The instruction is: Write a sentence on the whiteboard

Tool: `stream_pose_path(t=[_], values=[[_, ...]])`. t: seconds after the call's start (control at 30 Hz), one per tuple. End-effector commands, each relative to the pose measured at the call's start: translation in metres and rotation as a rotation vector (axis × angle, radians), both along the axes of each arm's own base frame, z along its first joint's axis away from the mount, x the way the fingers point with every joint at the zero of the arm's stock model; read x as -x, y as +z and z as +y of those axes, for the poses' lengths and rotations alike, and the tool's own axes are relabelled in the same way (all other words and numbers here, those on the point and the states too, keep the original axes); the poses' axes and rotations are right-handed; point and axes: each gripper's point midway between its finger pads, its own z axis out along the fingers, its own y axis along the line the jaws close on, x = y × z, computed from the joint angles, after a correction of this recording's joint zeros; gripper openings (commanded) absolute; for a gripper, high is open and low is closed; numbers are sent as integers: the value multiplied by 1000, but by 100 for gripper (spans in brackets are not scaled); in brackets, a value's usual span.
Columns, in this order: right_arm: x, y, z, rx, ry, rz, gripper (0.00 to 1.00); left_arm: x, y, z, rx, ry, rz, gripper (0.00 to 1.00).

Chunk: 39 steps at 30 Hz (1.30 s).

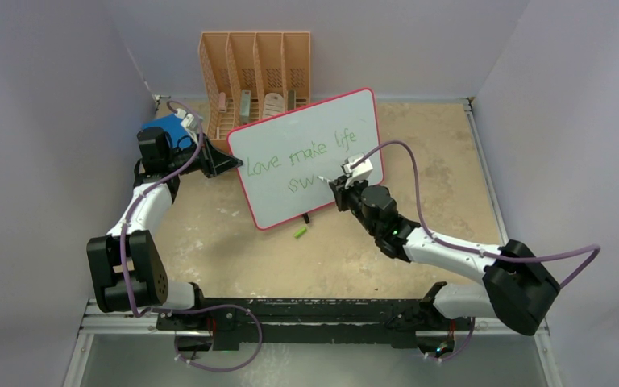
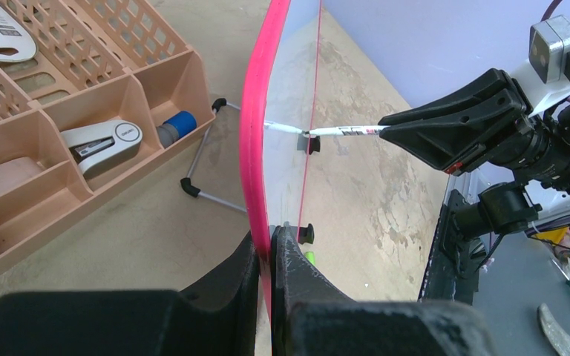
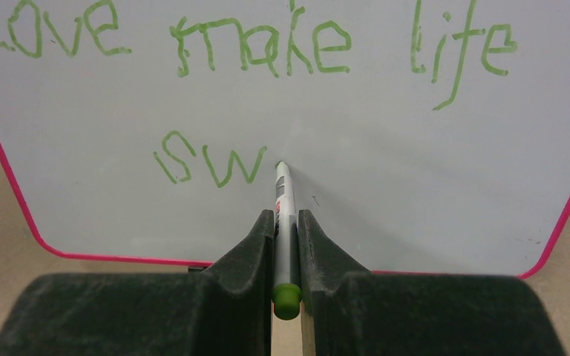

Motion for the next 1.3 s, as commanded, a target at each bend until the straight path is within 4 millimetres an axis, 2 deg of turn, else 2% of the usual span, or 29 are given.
stream_pose_path(t=[0.0, 0.3, 0.87, 1.27], values=[[-11, 12, -16, -26, -75, -32, 0, -4, 21, 4, -44, 7, -137, 0], [-15, 15, -22, -27, -99, -37, 0, -4, 21, 3, -44, 7, -136, 0], [-19, 39, -9, -57, -53, -87, 0, -4, 21, 3, -43, 4, -136, 0], [-20, 43, -3, -58, -29, -95, 0, -4, 21, 3, -43, 5, -135, 0]])
